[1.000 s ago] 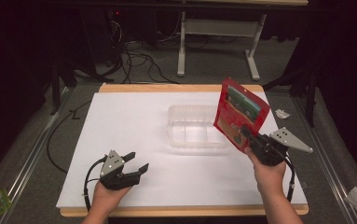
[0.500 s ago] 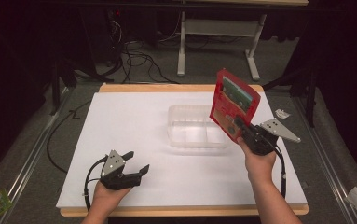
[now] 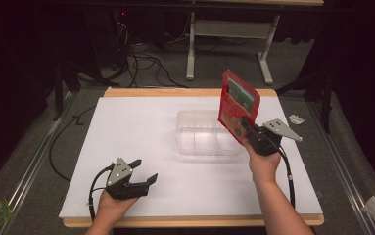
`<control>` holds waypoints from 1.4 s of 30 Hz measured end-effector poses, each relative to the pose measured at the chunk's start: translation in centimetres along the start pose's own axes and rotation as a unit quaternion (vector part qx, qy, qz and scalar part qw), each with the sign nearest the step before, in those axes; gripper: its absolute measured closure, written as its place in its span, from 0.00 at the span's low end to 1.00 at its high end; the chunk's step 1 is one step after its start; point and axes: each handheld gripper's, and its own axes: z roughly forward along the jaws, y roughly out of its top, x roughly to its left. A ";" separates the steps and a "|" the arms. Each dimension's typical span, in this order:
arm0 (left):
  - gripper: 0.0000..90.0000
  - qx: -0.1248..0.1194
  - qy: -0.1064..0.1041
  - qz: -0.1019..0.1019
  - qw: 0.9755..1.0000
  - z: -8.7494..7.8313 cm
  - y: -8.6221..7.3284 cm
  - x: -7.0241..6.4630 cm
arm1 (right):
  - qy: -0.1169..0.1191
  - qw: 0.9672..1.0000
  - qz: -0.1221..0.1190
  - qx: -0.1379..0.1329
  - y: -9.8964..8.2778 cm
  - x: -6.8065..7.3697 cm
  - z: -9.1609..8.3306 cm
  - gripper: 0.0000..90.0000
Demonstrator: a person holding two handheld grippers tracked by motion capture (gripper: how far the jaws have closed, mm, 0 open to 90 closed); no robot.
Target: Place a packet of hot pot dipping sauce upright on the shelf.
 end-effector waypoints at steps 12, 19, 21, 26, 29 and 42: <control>0.26 0.000 0.000 0.001 1.000 0.0 0.0 0.0 | -0.017 1.000 0.006 0.006 -0.6 -0.5 1.8 1.00; 0.26 0.000 0.000 0.003 1.000 0.0 0.0 0.0 | -0.019 1.000 0.012 0.014 -1.1 -0.8 2.8 1.00; 0.26 0.000 0.000 0.004 1.000 0.1 0.0 0.0 | -0.019 1.000 0.010 0.015 -1.3 -0.7 3.0 1.00; 0.26 0.000 0.000 0.003 1.000 0.1 0.0 0.0 | -0.021 0.999 0.009 0.023 -1.7 -0.7 3.5 1.00; 0.26 0.000 -0.001 0.003 1.000 0.1 0.0 0.0 | -0.019 1.000 0.005 0.023 -2.0 -0.7 3.6 1.00; 0.26 0.003 -0.003 0.005 1.000 0.1 0.0 -0.1 | -0.018 0.999 -0.005 0.031 -3.4 -0.7 3.4 1.00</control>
